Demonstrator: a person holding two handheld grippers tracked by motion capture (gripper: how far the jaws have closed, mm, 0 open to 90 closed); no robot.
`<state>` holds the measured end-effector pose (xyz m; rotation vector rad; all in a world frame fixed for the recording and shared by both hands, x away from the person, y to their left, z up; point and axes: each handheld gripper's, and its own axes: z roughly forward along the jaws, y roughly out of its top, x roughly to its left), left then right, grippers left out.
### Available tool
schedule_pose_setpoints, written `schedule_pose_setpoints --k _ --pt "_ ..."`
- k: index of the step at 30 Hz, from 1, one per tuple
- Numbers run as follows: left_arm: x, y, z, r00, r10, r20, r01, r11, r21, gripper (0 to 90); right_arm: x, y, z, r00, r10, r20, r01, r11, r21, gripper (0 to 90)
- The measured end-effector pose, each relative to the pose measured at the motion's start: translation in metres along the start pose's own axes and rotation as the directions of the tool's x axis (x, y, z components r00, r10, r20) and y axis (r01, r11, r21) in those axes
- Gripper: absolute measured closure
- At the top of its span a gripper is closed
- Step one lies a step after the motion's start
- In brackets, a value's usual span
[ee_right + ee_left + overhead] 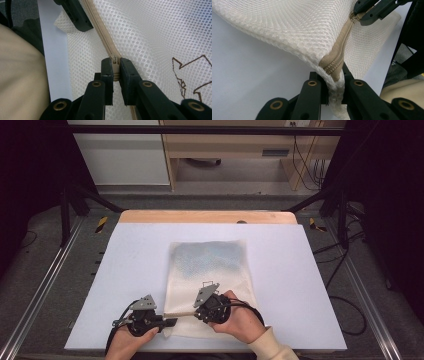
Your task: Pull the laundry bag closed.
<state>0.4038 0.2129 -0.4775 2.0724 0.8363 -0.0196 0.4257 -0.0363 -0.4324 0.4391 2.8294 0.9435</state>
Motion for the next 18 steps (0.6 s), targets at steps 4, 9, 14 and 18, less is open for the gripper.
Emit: schedule_pose_setpoints --k 4,9,14,18 --pt "-0.0021 0.0001 -0.0005 0.9999 0.007 -0.014 -0.008 1.0000 -0.002 83.7 -0.0014 -0.0006 -0.0005 1.0000 -0.005 0.008 0.005 1.000 0.005 82.0" --pt "-0.0024 0.0000 0.0005 0.9999 0.006 -0.010 -0.006 1.0000 0.000 83.7 -0.0014 -0.0010 -0.0017 1.0000 -0.003 0.008 0.003 1.000 0.004 82.0" --pt "-0.0023 -0.0001 0.0008 0.9999 0.007 -0.010 -0.007 1.0000 0.003 83.7 -0.0014 -0.0018 -0.0010 1.0000 0.001 0.007 -0.001 1.000 0.005 82.0" --pt "-0.0024 -0.0001 0.0008 0.9999 0.008 -0.009 -0.008 1.0000 0.002 83.7 -0.0012 -0.0016 -0.0012 1.0000 0.003 0.009 -0.003 1.000 0.004 82.0"
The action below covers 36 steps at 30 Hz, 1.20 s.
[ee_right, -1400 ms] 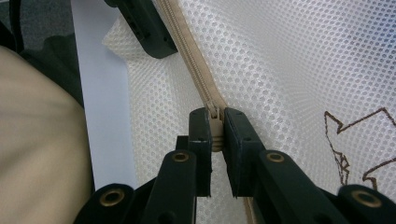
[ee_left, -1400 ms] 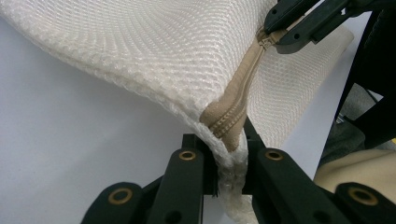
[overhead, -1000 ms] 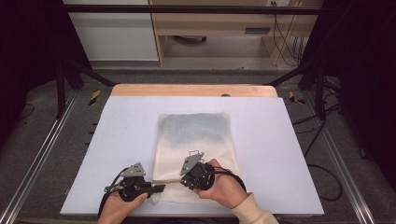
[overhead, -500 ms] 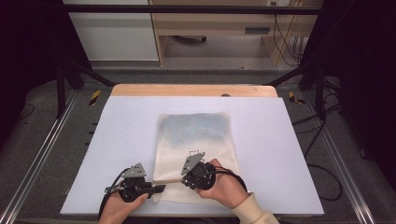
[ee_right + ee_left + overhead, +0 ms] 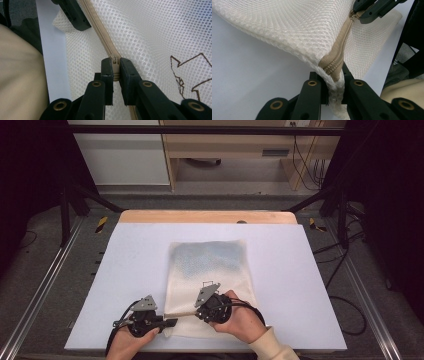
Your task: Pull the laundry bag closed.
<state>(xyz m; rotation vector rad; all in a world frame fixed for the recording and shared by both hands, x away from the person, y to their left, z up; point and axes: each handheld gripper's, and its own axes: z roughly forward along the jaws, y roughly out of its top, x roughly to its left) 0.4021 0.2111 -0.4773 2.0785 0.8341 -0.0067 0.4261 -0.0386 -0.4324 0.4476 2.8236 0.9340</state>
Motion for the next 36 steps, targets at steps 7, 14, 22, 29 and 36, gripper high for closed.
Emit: schedule_pose_setpoints --k 7,14,22,29,36 --pt "-0.0018 0.0000 0.0002 0.9999 0.006 -0.013 -0.006 1.0000 0.000 83.7 -0.0007 -0.0010 0.0007 1.0000 -0.001 -0.005 0.001 1.000 0.000 82.0" --pt "-0.0013 -0.0002 0.0003 0.9999 0.005 -0.011 -0.005 1.0000 0.004 83.8 -0.0004 -0.0019 0.0020 0.9998 -0.013 -0.014 0.013 1.000 -0.001 82.0" --pt "-0.0013 0.0000 0.0002 0.9999 0.004 -0.012 -0.004 1.0000 0.000 83.7 -0.0001 -0.0020 0.0004 0.9999 -0.008 -0.010 0.008 1.000 -0.001 82.0" --pt "-0.0016 -0.0002 -0.0002 1.0000 0.002 -0.010 -0.002 1.0000 -0.005 83.7 -0.0001 -0.0021 0.0005 0.9999 -0.006 -0.009 0.006 1.000 -0.003 82.0" --pt "-0.0013 0.0002 -0.0003 0.9999 0.006 -0.009 -0.006 0.9999 -0.008 83.7 -0.0011 -0.0025 -0.0007 0.9999 -0.010 -0.006 0.010 1.000 -0.001 82.0"
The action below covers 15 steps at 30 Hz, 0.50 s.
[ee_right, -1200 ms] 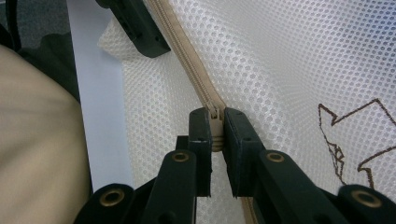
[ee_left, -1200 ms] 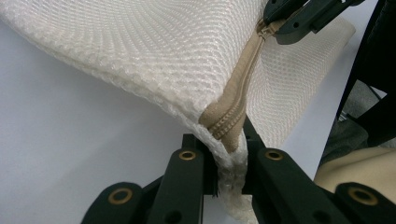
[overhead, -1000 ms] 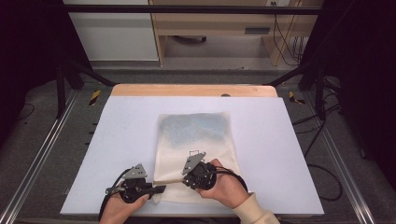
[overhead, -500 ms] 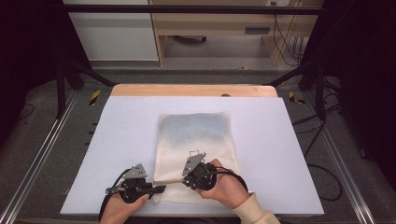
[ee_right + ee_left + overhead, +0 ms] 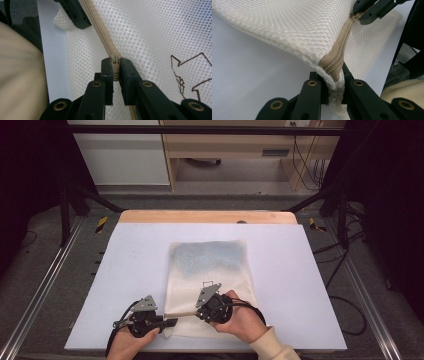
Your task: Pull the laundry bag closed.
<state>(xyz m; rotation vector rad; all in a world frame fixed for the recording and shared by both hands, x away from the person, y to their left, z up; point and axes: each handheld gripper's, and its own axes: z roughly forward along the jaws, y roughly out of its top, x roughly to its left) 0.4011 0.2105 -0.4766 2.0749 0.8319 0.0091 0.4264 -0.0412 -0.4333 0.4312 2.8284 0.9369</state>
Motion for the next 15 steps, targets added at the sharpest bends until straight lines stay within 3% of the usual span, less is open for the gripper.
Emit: schedule_pose_setpoints --k 15 --pt "-0.0013 0.0001 0.0007 1.0000 0.005 0.007 -0.005 1.0000 0.002 83.8 0.0008 -0.0019 -0.0020 1.0000 0.008 -0.004 -0.008 1.000 -0.005 82.0"
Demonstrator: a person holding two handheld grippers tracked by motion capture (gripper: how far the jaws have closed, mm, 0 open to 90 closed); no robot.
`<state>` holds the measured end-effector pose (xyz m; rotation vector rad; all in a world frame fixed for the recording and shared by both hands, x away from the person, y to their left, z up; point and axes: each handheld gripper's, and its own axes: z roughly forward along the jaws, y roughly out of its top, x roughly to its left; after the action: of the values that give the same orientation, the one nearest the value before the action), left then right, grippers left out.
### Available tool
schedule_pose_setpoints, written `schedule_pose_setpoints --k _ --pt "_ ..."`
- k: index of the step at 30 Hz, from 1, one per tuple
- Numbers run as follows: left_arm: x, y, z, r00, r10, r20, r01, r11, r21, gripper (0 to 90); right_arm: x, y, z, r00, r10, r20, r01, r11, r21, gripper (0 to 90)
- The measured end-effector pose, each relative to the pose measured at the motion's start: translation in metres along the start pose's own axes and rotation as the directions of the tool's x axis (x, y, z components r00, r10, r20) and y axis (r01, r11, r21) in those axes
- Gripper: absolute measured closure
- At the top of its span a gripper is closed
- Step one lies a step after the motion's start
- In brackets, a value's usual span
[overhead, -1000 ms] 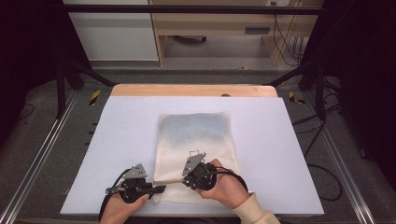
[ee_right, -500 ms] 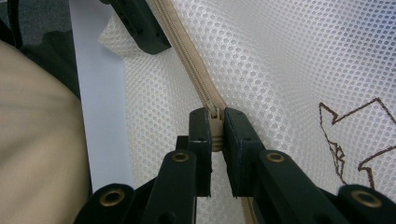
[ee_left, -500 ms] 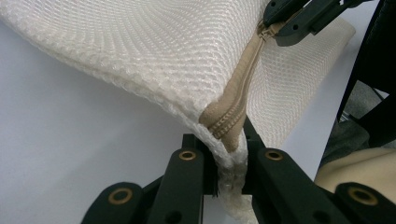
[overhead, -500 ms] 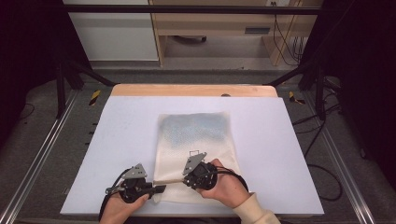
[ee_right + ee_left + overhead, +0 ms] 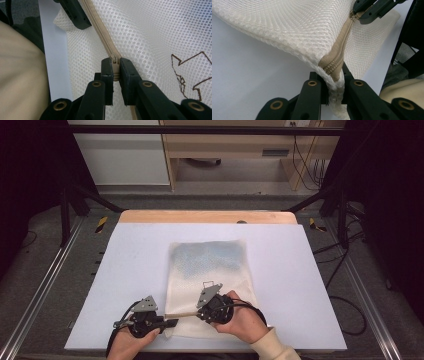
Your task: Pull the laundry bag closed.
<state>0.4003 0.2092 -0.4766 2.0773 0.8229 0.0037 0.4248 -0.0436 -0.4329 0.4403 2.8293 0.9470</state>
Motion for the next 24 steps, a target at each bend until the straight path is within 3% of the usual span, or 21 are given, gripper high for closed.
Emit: schedule_pose_setpoints --k 24 --pt "0.000 0.001 -0.002 1.0000 -0.001 0.007 0.001 0.9999 -0.015 83.8 -0.007 -0.013 -0.014 0.9989 0.037 0.030 -0.036 0.999 -0.015 82.0"
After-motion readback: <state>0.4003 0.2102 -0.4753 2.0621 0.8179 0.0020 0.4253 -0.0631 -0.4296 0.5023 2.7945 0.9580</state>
